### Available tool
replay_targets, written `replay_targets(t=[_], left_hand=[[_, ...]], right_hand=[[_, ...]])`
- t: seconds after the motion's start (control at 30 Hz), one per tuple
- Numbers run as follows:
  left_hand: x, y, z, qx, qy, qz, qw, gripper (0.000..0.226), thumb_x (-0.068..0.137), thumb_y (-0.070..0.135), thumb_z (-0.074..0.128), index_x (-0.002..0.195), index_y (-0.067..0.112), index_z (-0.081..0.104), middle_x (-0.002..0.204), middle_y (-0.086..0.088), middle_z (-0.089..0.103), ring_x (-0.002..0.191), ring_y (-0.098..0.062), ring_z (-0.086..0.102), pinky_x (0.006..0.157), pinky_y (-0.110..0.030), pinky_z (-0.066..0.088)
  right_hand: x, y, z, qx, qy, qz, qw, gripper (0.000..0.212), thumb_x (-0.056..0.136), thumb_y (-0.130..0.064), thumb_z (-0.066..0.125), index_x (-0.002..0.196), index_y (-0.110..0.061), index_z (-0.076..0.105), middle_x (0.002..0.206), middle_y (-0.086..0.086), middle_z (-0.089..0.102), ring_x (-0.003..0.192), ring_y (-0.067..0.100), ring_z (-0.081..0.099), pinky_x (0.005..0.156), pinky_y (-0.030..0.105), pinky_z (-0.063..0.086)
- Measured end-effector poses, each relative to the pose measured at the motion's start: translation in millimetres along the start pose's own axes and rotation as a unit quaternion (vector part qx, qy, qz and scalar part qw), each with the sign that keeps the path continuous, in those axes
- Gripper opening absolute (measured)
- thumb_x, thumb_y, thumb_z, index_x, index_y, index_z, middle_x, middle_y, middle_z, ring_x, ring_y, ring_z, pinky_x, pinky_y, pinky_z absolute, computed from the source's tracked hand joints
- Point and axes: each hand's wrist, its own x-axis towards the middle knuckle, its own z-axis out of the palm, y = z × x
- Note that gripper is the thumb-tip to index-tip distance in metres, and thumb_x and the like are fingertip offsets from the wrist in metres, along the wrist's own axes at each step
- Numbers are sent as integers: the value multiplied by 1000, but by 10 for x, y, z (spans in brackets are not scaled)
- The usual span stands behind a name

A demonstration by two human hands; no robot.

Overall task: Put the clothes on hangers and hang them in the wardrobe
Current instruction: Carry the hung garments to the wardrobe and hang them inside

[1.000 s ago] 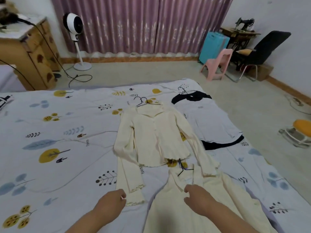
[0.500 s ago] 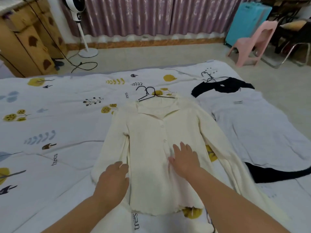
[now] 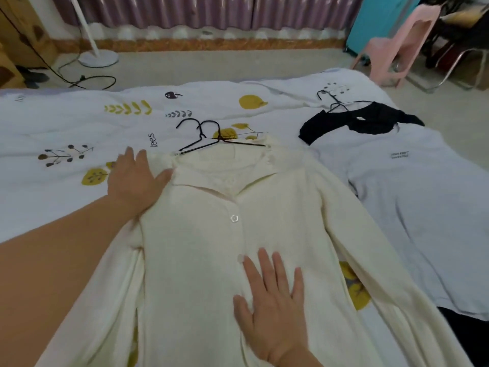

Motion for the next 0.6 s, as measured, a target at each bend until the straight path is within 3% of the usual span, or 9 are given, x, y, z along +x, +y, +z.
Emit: replay_targets(t=[0.1,0.17,0.33,0.5,0.53,0.6], left_hand=[[105,73,190,84,-47,30,995,91,76,65,55,140,6,27,140,-20,35,129,-37,34,102,-47,33],[69,112,278,114,-48,3,992,90,71,68,58,132,6,34,130,-22,41,121,-38,39,97,-47,36],[-65,217,203,113,-101,-53,987,82,69,67,61,124,10,41,123,-15,52,116,-34,50,100,-43,37],[-1089,224,327,-17,-60,-60,996,59,79,55,57,111,8,41,112,-17,54,106,-36,54,86,-37,43],[-1312,203,332,-33,-54,-74,995,56,78,53,58,108,9,42,110,-15,55,106,-35,54,86,-37,43],[-1732,164,252,-63,-52,-105,991,49,75,51,61,100,12,43,105,-12,58,103,-33,56,82,-35,45]], right_hand=[[37,19,27,9,13,-6,1000,63,76,-55,42,134,-31,43,142,0,47,134,21,32,104,53,18],[56,19,44,8,23,-7,1000,63,76,-55,42,134,-31,44,142,0,47,134,21,33,103,54,19],[62,12,48,12,30,-15,999,61,77,-55,40,134,-31,45,141,0,49,132,22,34,103,54,19],[88,-55,-39,18,-8,22,1000,55,80,-52,36,128,-29,53,135,1,55,127,25,45,105,49,14],[67,-89,-120,21,-29,31,999,58,82,-52,31,131,-29,52,139,1,51,130,25,45,106,49,14],[-24,-173,-303,9,-100,30,994,77,79,-55,3,147,-28,26,156,-3,19,145,22,17,113,46,1]])
